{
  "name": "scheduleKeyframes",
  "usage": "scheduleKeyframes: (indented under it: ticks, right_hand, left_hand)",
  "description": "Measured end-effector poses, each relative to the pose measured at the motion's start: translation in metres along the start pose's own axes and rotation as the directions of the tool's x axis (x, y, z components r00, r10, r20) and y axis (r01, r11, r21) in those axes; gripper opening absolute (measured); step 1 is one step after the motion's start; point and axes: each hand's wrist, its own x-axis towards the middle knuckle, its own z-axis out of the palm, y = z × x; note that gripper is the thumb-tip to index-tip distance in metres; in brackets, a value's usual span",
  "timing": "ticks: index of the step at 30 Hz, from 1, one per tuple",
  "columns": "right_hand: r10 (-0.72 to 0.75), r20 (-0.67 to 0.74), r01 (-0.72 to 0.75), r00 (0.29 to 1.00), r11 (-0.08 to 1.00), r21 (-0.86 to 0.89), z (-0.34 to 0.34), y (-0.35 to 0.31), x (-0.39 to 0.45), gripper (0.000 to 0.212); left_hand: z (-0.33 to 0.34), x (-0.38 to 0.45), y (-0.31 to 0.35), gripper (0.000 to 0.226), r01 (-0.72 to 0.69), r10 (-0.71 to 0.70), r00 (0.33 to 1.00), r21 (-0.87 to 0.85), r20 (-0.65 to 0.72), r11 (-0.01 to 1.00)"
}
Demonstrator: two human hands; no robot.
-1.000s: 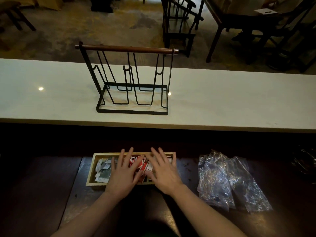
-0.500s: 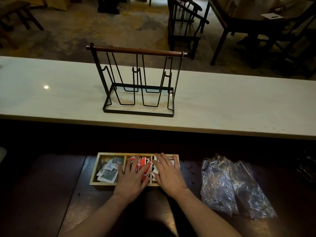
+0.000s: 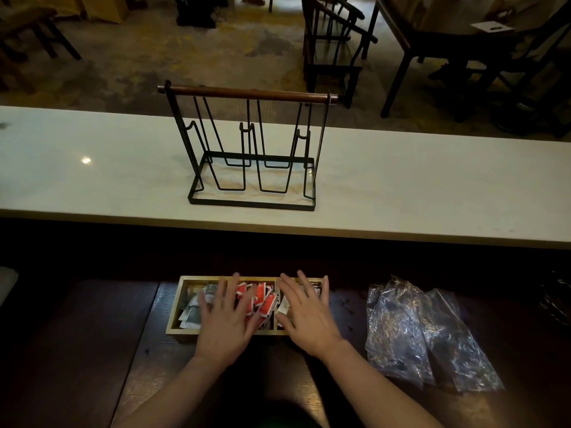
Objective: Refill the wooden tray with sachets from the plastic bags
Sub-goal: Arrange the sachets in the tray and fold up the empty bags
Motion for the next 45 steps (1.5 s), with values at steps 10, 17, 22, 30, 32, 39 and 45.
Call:
scheduleKeyframes:
  ticks: [10, 17, 22, 30, 32, 39, 45]
  right_hand:
    - [0.163, -0.204, -0.130, 0.965, 0.978, 0.165, -0.017, 0.022, -0.029, 0.049]
    - [0.709, -0.412, -0.634, 0.573, 0.701, 0.326, -0.048, 0.139, -0.079, 0.030]
    - [0.982, 0.014, -0.929, 0.186, 0.171, 0.327, -0.043, 0.196, -0.119, 0.052]
    - [0.932, 0.150, -0.937, 0.329, 0.302, 0.178, -0.021, 0.157, -0.088, 0.066]
    - [0.925, 0.159, -0.934, 0.344, 0.320, 0.160, -0.018, 0.147, -0.077, 0.066]
    - [0.919, 0.184, -0.913, 0.349, 0.289, 0.289, -0.016, 0.125, -0.050, 0.095]
    - [0.872, 0.281, -0.902, 0.400, 0.321, 0.287, -0.002, 0.095, -0.033, 0.086]
  left_hand:
    - [-0.004, -0.017, -0.041, 0.056, 0.226, -0.247, 0.961, -0.163, -0.122, 0.960]
    - [0.020, -0.012, -0.053, 0.051, 0.180, -0.209, 0.978, -0.451, -0.015, 0.874]
    - [0.031, -0.012, -0.055, 0.057, 0.139, -0.148, 0.989, -0.268, -0.012, 0.953]
    - [0.025, -0.013, -0.052, 0.059, 0.123, -0.129, 0.992, -0.222, -0.012, 0.967]
    - [0.024, -0.014, -0.051, 0.060, 0.124, -0.129, 0.992, -0.223, -0.008, 0.967]
    - [0.021, -0.014, -0.048, 0.060, 0.134, -0.136, 0.991, -0.227, 0.005, 0.965]
    - [0.022, -0.014, -0.050, 0.060, 0.132, -0.131, 0.991, -0.212, 0.017, 0.968]
